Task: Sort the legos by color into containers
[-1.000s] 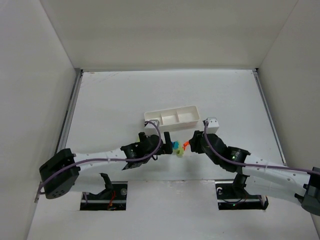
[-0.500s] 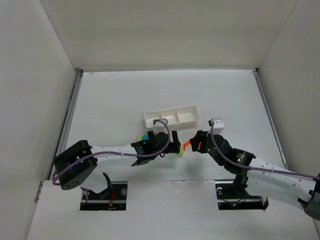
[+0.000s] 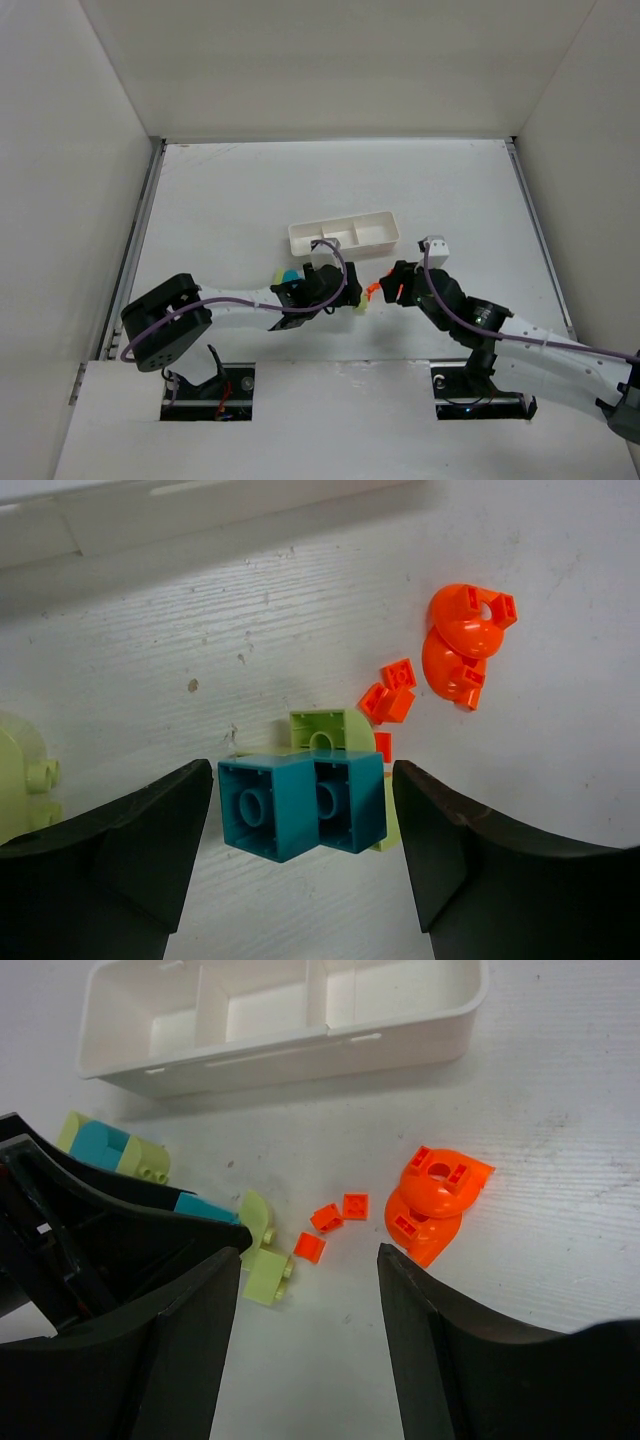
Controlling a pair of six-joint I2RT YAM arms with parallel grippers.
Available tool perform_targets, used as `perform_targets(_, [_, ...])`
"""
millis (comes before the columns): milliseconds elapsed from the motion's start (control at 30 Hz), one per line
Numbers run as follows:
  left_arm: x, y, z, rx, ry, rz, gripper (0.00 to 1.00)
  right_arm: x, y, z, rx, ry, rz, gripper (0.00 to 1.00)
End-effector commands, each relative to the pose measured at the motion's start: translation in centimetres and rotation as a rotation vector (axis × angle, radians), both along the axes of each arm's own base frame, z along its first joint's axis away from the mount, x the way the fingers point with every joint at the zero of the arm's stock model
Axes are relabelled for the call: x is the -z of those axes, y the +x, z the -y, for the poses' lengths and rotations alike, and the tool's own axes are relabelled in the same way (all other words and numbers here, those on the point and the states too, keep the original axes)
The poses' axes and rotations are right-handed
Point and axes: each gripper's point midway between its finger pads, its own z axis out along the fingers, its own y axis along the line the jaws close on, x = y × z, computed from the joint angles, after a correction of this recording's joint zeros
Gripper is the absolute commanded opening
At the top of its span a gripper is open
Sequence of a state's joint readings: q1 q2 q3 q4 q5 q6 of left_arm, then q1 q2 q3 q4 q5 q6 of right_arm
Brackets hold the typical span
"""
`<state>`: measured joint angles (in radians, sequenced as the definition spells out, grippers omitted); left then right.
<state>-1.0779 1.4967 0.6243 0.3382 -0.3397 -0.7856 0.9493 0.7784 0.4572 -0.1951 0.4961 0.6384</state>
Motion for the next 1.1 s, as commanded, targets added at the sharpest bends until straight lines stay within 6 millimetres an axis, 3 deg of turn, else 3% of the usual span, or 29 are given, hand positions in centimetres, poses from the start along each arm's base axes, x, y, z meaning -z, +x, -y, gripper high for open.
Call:
perform_targets(0, [-2.0, 1.0, 1.1, -0.019, -0.089, 0.042, 0.68, -1.0, 0.4, -0.8, -0.002, 0.056, 0.023, 0.63])
perform_targets(567, [-1.8, 1.1, -0.2, -0.052, -0.124, 0.034, 0.48, -1.3, 0.4, -0.9, -0.001, 0.065, 0.028, 0.71])
perform_targets(700, [-5.2, 1.9, -1.7, -0.089, -0.205, 0.081, 0.45, -1.8, 0.5, -1.3, -0.01, 0.072, 0.031, 0.72])
perform_targets(800, [-8.6, 2.2, -4.1, -0.13, -0.279, 0.13, 0.45, -3.5, 0.2, -2.3, -0.051, 0.121, 0.046, 0.72])
perform_targets(967, [-13.5, 2.0, -8.6, -0.21, -0.404, 0.191, 0.46, -8.4, -1.3, -4.8, -0.187, 0.32, 0.111, 0.73])
perform_targets(1067, [-16.0, 1.3, -10.2, -0.22, -0.47, 0.213, 0.46, -12.5, -2.4, -6.0, -0.272, 0.474, 0.163, 0.79])
